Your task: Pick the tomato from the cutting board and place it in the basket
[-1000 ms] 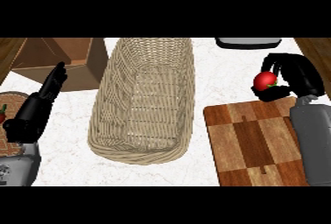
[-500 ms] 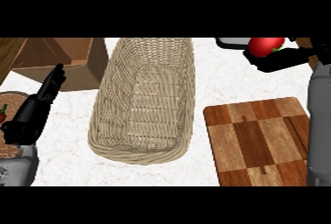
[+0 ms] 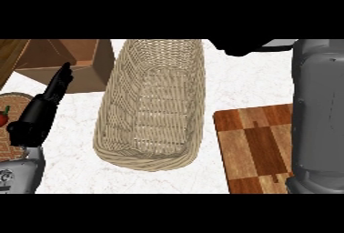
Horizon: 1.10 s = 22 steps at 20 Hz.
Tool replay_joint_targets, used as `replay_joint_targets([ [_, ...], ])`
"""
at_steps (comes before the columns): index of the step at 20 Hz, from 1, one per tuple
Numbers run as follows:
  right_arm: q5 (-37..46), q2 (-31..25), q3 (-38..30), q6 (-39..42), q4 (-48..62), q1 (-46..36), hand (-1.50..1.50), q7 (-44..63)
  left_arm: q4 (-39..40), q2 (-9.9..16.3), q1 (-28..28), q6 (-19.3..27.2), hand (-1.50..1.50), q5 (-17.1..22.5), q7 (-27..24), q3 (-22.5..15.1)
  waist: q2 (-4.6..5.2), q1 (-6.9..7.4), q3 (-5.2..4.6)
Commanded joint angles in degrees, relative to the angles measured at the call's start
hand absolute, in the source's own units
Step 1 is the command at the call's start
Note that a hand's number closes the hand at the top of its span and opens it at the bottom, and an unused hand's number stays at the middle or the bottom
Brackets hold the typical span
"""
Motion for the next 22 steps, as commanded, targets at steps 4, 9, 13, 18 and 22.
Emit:
replay_joint_targets([
  [4, -0.6, 5.0, 4.0, -3.1, 6.5, -10.4, 1.50, 11.3, 3.2, -1.2, -3.5, 0.8, 0.00, -1.7, -0.4, -0.4, 0.22, 0.05, 0.01],
  [9, -2.4, 5.1, 8.7, -5.4, 15.9, -12.5, 1.50, 12.4, 0.1, -1.9, -0.6, 0.1, 0.00, -1.2, 0.5, -1.0, 0.25, 0.74, 0.02],
  [13, -5.7, 5.1, 10.1, -3.9, 18.2, -14.5, 1.50, 16.7, 1.3, 0.2, -2.0, -1.3, 0.00, -0.1, 0.4, 1.6, 0.23, 0.41, 0.02],
  [18, -0.3, 5.1, 17.6, -0.8, 21.6, -13.0, 1.50, 19.0, 2.5, 0.7, -1.7, -2.3, 0.00, 0.7, -0.9, 2.4, 0.25, 0.27, 0.00],
  [22, 3.0, 1.0, 20.4, 1.7, 23.6, -11.6, 1.50, 14.3, 3.5, -0.3, -2.9, -0.4, 0.00, -1.5, -1.3, 1.6, 0.42, -0.14, 0.02],
])
